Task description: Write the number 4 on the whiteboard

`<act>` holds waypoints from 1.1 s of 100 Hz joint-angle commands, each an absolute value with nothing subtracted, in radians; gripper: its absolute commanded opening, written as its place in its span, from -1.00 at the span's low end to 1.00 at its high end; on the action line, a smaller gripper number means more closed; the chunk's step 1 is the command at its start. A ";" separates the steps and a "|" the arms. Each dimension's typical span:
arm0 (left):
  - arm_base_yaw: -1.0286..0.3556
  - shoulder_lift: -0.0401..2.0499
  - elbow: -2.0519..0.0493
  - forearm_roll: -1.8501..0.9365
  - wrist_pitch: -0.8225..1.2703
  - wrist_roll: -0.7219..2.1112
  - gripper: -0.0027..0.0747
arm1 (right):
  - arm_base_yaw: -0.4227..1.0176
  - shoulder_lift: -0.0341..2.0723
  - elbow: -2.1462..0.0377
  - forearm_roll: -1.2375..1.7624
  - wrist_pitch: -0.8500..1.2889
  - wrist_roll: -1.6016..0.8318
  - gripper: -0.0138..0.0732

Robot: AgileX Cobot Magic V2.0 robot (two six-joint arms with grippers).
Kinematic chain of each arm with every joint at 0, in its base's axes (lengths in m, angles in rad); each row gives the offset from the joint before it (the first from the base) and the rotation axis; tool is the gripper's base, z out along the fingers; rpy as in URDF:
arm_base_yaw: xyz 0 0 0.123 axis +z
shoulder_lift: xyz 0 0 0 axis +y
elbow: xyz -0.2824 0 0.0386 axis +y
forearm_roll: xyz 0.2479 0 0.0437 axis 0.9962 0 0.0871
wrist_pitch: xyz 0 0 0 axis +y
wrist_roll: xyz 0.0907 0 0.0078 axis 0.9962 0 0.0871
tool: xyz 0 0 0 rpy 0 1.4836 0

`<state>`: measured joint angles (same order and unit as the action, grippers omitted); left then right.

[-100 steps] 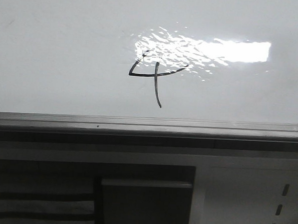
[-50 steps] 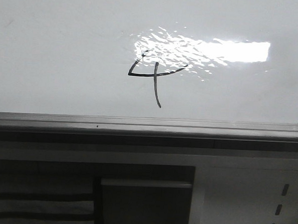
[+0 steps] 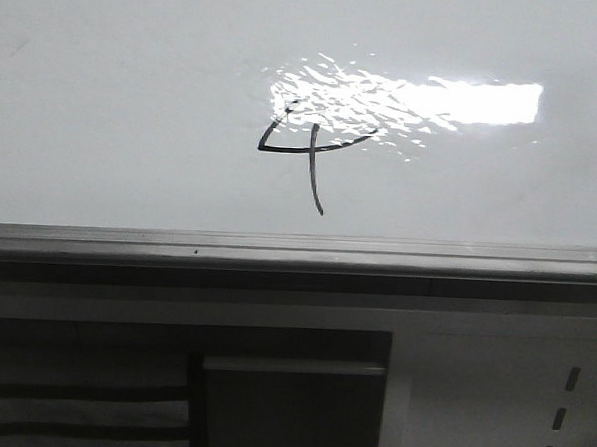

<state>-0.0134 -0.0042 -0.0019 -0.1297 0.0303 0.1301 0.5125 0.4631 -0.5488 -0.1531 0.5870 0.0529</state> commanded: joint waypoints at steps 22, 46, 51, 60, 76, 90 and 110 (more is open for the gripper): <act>-0.014 -0.032 0.025 -0.138 -0.055 0.118 -0.98 | 0.332 0.286 -0.404 -0.154 0.222 0.051 -0.85; -0.014 -0.032 0.025 -0.138 -0.055 0.118 -0.98 | 0.117 0.038 -0.107 -0.117 0.011 0.051 -0.85; -0.014 -0.032 0.025 -0.138 -0.055 0.118 -0.98 | 0.100 0.006 -0.064 -0.105 0.000 0.051 -0.85; -0.014 -0.032 0.025 -0.138 -0.055 0.118 -0.98 | 0.086 -0.031 0.000 -0.103 -0.032 0.051 -0.85; -0.014 -0.032 0.025 -0.138 -0.055 0.118 -0.98 | 0.084 -0.031 0.029 -0.102 -0.016 0.051 -0.85; -0.014 -0.032 0.025 -0.138 -0.055 0.118 -0.98 | 0.084 -0.031 0.029 -0.102 -0.016 0.051 -0.85; -0.014 -0.032 0.025 -0.138 -0.055 0.118 -0.98 | 0.084 -0.031 0.029 -0.102 -0.016 0.051 -0.85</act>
<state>-0.0134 -0.0042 -0.0019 -0.1297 0.0303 0.1301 0.0912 -0.0083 0.0084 -0.1010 0.0596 0.0529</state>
